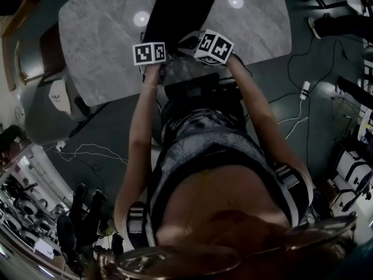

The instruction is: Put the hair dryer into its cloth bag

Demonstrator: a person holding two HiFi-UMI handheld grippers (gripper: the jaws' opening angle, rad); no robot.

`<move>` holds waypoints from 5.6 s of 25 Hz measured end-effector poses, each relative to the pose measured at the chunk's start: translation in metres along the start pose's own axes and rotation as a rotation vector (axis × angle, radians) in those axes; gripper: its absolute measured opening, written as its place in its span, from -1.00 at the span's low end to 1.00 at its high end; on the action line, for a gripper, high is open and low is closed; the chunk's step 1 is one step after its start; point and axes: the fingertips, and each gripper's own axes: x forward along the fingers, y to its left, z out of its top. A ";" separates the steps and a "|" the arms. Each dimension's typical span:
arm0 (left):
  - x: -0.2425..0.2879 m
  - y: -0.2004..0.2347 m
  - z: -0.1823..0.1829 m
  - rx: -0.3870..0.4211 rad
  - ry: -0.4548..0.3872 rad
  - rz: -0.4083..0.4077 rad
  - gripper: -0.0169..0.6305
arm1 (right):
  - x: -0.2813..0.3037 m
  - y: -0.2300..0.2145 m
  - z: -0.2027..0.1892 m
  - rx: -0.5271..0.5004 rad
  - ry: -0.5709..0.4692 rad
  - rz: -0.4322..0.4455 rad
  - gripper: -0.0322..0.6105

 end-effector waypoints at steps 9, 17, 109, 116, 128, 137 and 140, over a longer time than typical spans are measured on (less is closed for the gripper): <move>0.013 0.009 0.007 -0.024 -0.042 0.062 -0.27 | 0.009 -0.002 -0.023 0.023 0.054 0.004 -0.68; 0.010 0.008 0.015 -0.021 -0.123 0.031 -0.21 | 0.012 -0.013 -0.031 0.070 0.050 -0.051 -0.68; 0.014 -0.033 0.010 -0.075 -0.247 -0.217 -0.54 | -0.006 0.005 -0.013 0.117 -0.067 -0.142 -0.68; 0.027 -0.027 0.018 -0.093 -0.266 -0.232 -0.55 | -0.006 0.003 -0.017 0.145 -0.064 -0.151 -0.68; 0.048 -0.026 0.035 -0.083 -0.318 -0.236 -0.55 | -0.011 0.006 -0.025 0.174 -0.066 -0.150 -0.68; 0.061 -0.037 0.038 -0.071 -0.335 -0.240 -0.55 | -0.019 0.008 -0.034 0.205 -0.082 -0.159 -0.68; 0.060 -0.041 0.031 -0.002 -0.294 -0.230 -0.51 | -0.021 0.007 -0.040 0.201 -0.066 -0.174 -0.68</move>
